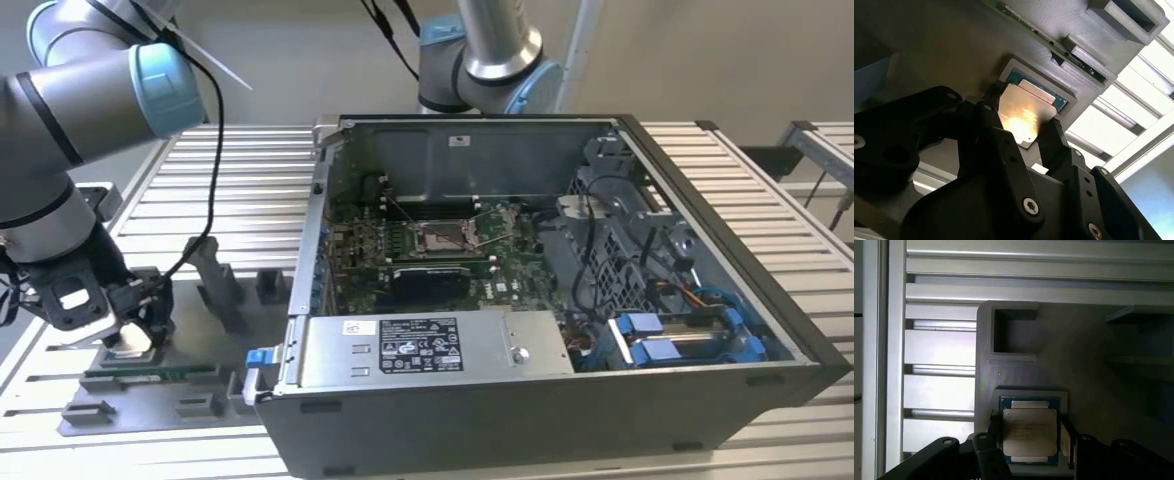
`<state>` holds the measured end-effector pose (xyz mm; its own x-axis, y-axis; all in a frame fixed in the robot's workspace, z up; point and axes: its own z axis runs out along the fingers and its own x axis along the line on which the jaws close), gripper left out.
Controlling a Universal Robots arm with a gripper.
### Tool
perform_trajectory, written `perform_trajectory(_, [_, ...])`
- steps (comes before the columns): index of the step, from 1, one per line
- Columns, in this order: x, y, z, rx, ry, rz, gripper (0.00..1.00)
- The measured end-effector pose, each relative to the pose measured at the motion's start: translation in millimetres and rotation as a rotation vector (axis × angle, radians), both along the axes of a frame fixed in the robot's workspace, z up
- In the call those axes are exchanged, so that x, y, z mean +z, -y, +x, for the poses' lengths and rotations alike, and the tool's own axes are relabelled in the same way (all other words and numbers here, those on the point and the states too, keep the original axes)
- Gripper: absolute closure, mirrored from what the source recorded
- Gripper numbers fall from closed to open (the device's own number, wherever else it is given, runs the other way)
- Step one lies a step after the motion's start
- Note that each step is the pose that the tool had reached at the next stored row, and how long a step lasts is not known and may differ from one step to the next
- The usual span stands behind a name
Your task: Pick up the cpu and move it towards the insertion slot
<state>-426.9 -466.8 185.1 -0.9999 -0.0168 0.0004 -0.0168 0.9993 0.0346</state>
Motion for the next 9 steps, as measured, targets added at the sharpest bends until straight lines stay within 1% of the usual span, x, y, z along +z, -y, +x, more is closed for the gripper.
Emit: perform_trajectory(9, [0.1,0.0,0.1,0.000,0.0004,0.0003,1.00])
